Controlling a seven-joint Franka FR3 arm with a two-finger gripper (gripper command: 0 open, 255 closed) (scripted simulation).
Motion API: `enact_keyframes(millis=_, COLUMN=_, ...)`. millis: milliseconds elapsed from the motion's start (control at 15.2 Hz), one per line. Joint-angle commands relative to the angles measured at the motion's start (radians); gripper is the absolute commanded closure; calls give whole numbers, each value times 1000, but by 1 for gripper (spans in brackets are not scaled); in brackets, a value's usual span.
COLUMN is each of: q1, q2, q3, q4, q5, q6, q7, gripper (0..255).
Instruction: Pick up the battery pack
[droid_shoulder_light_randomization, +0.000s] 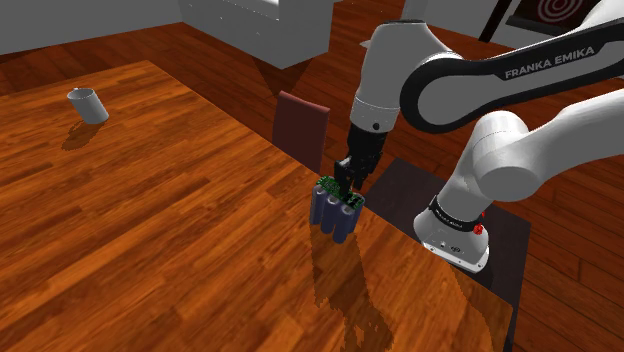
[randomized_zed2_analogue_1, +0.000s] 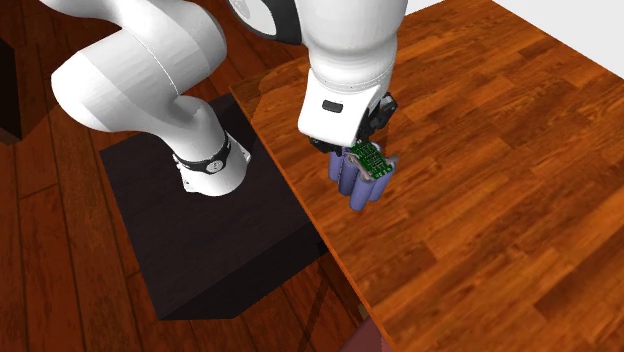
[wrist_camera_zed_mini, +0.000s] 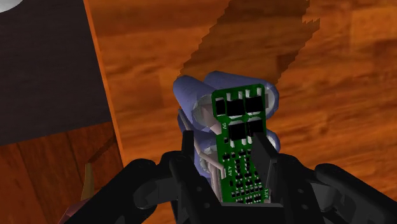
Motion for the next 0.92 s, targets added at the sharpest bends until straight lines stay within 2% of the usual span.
enact_keyframes(millis=0, q1=0, q2=0, q3=0, q4=0, q5=0, q6=0, q7=0, gripper=255)
enact_keyframes(millis=858, q1=-22, q2=-70, q3=-51, q4=121, q5=-67, q6=-187, q7=42, gripper=255)
